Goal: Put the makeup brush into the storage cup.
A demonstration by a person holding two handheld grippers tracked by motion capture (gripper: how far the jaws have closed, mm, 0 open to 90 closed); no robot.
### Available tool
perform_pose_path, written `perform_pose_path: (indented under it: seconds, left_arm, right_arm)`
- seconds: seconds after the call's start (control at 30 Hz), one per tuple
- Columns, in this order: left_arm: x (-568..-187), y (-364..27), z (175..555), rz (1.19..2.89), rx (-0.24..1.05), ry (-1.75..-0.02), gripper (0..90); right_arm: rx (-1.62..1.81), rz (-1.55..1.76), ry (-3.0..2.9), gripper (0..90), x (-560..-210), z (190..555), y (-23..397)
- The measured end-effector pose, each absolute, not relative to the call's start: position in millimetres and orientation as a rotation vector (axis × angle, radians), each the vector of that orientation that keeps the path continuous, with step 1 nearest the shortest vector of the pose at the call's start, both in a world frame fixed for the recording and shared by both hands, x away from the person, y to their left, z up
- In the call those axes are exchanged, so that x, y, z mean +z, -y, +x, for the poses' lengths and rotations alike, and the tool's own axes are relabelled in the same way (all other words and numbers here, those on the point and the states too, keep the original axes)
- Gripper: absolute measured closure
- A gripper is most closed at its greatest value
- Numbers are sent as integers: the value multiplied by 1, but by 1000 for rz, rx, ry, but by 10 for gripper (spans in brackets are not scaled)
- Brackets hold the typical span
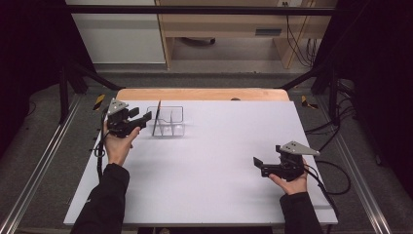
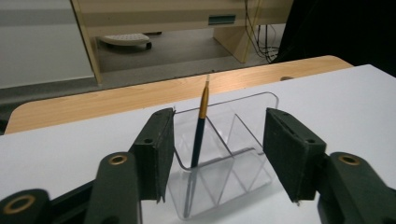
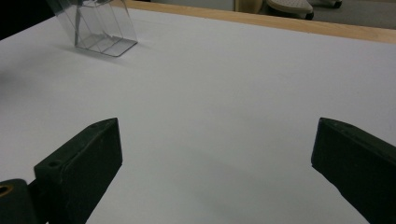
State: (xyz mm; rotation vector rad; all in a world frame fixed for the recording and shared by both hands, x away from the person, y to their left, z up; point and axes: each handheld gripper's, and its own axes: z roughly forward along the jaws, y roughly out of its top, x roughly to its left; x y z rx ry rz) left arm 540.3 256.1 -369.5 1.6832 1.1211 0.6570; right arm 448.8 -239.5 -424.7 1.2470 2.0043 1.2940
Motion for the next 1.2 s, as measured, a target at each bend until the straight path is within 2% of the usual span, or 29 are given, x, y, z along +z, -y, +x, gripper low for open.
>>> perform_pose_path:
  seconds: [0.2,0.77,1.2]
  left_arm:
    - [-366,-257,515,1695,659,-1066,319]
    - [-397,-242,461,1737,601,-1026,85]
    - [-416,-251,440,1748,558,-1053,52]
  right_arm:
    - [1304,1242,-1988,25,-421,447,241]
    - [1304,1232,-1998,22,-420,446,242]
    - [1305,1243,-1995,18,-420,445,247]
